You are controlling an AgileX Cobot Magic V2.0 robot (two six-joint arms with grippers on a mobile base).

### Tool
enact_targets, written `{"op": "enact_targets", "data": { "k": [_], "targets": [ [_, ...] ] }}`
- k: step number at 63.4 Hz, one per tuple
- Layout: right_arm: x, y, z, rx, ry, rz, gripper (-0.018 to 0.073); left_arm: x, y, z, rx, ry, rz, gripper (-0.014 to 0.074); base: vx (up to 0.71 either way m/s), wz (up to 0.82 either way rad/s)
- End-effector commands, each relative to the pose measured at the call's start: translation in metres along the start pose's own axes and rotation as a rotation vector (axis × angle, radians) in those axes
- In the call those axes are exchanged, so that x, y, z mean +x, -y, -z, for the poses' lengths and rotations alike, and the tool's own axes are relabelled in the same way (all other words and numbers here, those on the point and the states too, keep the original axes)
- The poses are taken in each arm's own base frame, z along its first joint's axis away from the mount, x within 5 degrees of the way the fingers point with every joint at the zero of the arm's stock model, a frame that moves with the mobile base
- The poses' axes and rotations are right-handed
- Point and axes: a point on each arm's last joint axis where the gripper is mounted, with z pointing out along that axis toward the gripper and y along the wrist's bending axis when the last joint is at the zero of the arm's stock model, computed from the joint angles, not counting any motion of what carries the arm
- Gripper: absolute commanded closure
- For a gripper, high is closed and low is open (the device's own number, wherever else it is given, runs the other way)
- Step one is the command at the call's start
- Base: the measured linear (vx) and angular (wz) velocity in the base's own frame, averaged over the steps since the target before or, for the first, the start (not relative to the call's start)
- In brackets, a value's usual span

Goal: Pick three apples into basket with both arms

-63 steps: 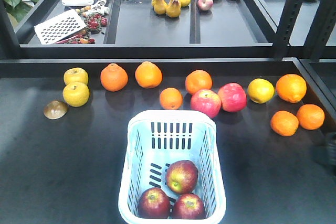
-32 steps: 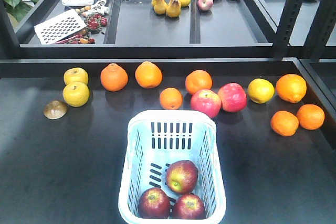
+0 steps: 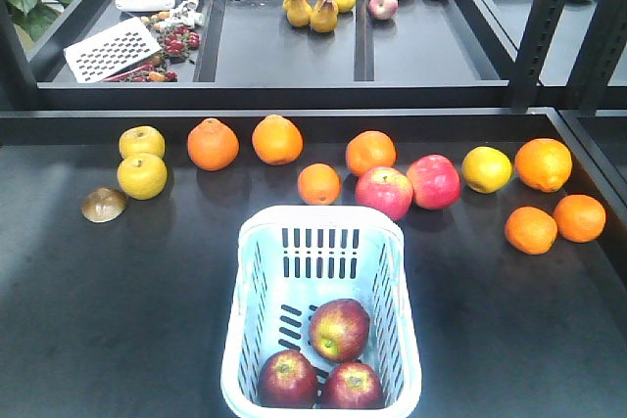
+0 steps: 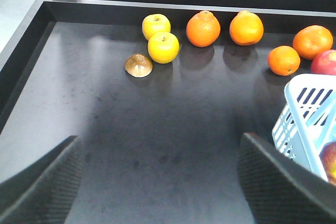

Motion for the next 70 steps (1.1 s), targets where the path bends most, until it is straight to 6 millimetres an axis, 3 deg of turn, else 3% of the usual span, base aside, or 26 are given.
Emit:
{"op": "enact_targets", "data": {
  "k": [1,11,17,22,35,70],
  "targets": [
    [-0.0086,0.0010,0.0062,0.008,0.069,0.003,0.0137,-0.0104,0.0014,0.0027,0.011,0.069,-0.003,0.0021,0.00,0.00],
    [-0.0085,0.0010,0.0062,0.008,0.068,0.003,0.0251,-0.0105,0.0014,0.0027,0.011,0.069,-0.004,0.0034,0.00,0.00],
    [-0.0085,0.0010,0.0062,0.008,0.068,0.003,0.0329,-0.0102,0.0012,0.0027,0.009,0.066,-0.004,0.0106,0.00,0.00],
    [-0.0085,0.0010,0.0062,0.008,0.068,0.003,0.0403,-0.0102,0.0012,0.0027,0.009,0.067,-0.004,0.0211,0.00,0.00],
    [-0.0085,0.0010,0.0062,0.008,0.068,0.003,0.0561,-0.0102,0.0012,0.0027,0.009,0.067,-0.004,0.0601,0.00,0.00],
    [-0.0081,0.0010,0.0061,0.008,0.064,0.001,0.0568,-0.0105,0.0014,0.0027,0.011,0.069,-0.006,0.0603,0.00,0.00]
  ]
}}
